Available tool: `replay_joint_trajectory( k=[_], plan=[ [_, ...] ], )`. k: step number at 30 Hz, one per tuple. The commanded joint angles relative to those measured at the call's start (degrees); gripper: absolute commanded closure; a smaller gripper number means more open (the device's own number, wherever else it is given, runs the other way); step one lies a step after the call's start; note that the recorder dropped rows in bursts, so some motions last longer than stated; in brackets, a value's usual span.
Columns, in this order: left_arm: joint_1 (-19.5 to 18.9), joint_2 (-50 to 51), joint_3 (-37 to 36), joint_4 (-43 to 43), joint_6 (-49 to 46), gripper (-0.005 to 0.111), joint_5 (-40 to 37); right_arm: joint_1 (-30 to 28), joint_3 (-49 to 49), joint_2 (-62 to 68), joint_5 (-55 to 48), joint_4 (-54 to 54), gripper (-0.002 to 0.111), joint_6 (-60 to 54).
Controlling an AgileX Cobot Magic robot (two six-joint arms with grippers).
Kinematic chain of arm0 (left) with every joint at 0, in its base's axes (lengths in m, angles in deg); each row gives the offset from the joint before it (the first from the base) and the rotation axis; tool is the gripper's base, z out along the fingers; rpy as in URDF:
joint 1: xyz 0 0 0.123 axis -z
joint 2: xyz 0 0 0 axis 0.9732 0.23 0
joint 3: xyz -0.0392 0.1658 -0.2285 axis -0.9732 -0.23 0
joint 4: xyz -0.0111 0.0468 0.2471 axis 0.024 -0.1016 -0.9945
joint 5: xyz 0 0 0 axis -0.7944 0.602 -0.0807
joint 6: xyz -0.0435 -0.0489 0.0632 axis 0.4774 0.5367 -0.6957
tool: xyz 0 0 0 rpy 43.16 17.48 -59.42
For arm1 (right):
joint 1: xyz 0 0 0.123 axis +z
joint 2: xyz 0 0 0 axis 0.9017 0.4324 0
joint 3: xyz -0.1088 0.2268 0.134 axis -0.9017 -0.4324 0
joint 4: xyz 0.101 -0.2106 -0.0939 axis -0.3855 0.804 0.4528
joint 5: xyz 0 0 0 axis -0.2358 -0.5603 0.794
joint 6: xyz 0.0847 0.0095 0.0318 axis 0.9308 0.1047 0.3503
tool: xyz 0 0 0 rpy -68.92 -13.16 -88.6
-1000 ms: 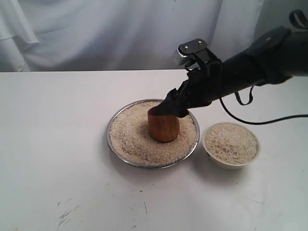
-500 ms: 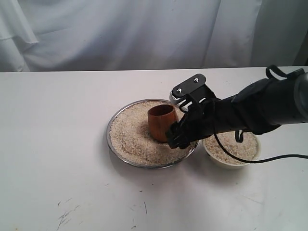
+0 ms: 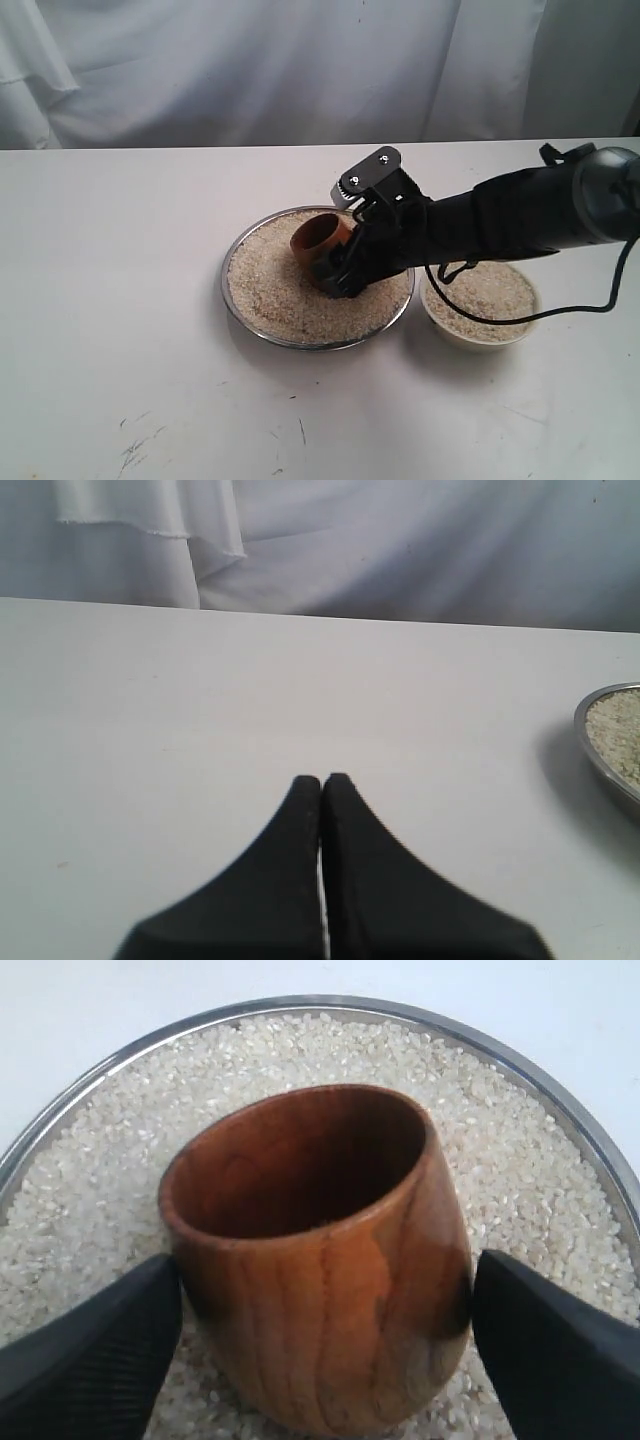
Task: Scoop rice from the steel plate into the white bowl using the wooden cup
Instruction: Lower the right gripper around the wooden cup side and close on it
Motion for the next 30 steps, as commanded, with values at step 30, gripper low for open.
replay_joint_trajectory(
  k=[30],
  plan=[
    [-0.1,-0.2,-0.3,0.1,0.0,0.107,0.8,-0.6,6.7,7.0,-1.1,-0.3,0.011,-4.4]
  ],
)
